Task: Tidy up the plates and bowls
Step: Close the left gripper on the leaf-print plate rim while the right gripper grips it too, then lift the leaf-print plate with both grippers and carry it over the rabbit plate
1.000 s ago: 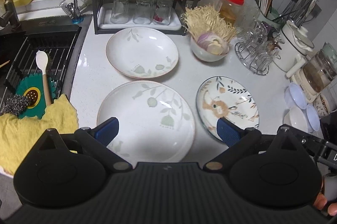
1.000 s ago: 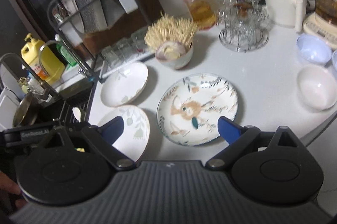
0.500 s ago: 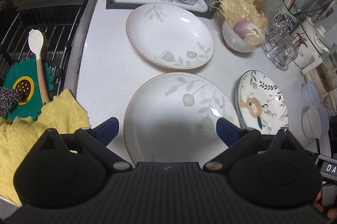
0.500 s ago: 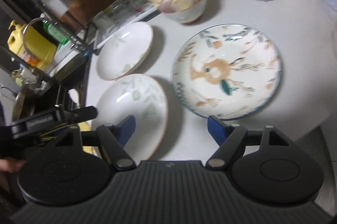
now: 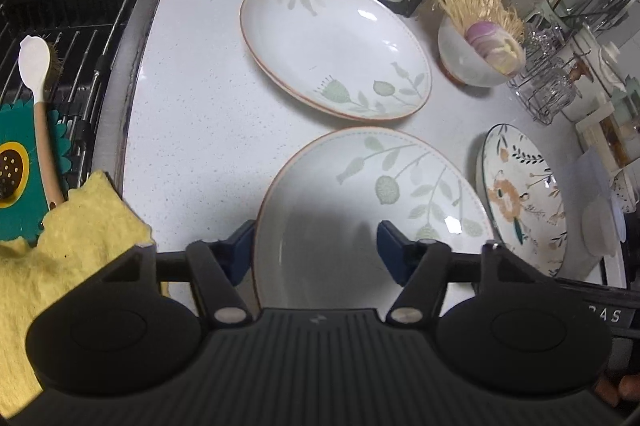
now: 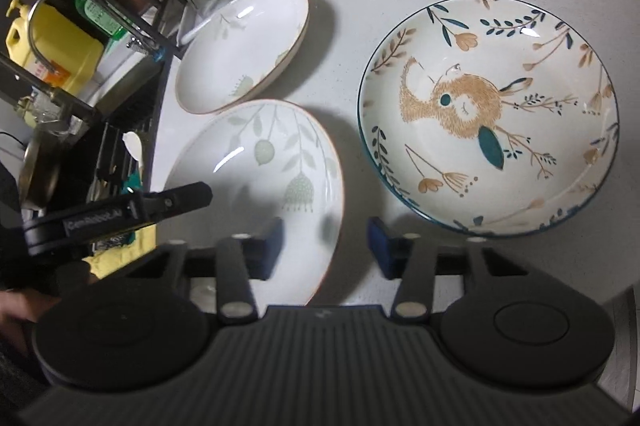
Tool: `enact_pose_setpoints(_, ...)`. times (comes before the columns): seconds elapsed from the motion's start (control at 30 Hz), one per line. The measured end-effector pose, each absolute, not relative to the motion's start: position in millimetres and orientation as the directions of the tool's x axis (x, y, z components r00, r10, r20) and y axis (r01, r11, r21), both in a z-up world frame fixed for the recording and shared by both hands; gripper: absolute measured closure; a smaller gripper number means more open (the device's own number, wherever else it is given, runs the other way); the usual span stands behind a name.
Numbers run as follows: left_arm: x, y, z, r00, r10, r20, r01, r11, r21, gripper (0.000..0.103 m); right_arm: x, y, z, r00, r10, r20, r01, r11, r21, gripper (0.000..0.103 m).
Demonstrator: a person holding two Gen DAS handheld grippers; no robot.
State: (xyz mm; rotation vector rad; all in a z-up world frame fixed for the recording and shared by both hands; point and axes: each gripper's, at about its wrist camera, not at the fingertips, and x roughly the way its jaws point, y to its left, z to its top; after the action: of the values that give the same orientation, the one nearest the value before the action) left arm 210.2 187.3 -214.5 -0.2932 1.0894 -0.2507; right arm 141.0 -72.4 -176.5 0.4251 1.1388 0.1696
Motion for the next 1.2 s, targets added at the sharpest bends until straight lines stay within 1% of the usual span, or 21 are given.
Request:
enact_pose_setpoints(0.07, 213.0, 190.1, -218.5, 0.441, -0.35, -0.827, 0.051, 0.929, -0.366, 0.042, 144.5, -71.8, -180.4, 0.411, 0.334, -0.848, 0.083, 0.913, 0.4, 0.067)
enact_pose_setpoints(0.1, 214.7, 191.0, -220.7, 0.439, -0.351, -0.827, 0.051, 0.929, -0.368, 0.046, 145.8, -71.3, -182.7, 0.404, 0.331, -0.853, 0.087, 0.914, 0.395, 0.072)
enact_pose_setpoints(0.13, 216.4, 192.7, -222.8, 0.435, -0.354, -0.828, 0.05, 0.928, -0.37, 0.049, 147.5, -70.8, -185.1, 0.397, 0.329, -0.857, 0.09, 0.915, 0.393, 0.073)
enact_pose_setpoints(0.23, 220.7, 191.2, -224.9, 0.433, -0.356, -0.828, 0.075, 0.93, -0.36, 0.053, 150.2, -67.9, -189.8, 0.391, 0.33, -0.859, 0.089, 0.915, 0.392, 0.075)
enact_pose_setpoints(0.4, 227.3, 182.7, -224.8, 0.419, -0.346, -0.84, 0.125, 0.938, -0.324, 0.053, 154.0, -63.5, -191.8, 0.383, 0.331, -0.862, 0.095, 0.914, 0.394, 0.075)
enact_pose_setpoints(0.53, 231.5, 186.2, -224.1, 0.39, -0.368, -0.844, 0.108, 0.929, -0.355, 0.053, 156.7, -66.7, -190.8, 0.373, 0.34, -0.864, 0.109, 0.908, 0.404, 0.075)
enact_pose_setpoints(0.63, 231.1, 184.6, -217.1, 0.391, -0.356, -0.849, 0.113, 0.934, -0.34, 0.053, 157.5, -67.9, -183.9, 0.383, 0.352, -0.854, 0.102, 0.903, 0.418, 0.075)
enact_pose_setpoints(0.93, 231.4, 173.5, -173.9, 0.41, -0.347, -0.844, 0.117, 0.937, -0.328, 0.053, 159.2, -86.4, -151.8, 0.436, 0.388, -0.812, 0.094, 0.878, 0.47, 0.075)
enact_pose_setpoints(1.2, 231.0, 136.0, -131.7, 0.453, -0.351, -0.819, 0.136, 0.936, -0.326, 0.053, 160.5, -125.5, -122.6, 0.518, 0.398, -0.757, 0.108, 0.847, 0.52, 0.075)
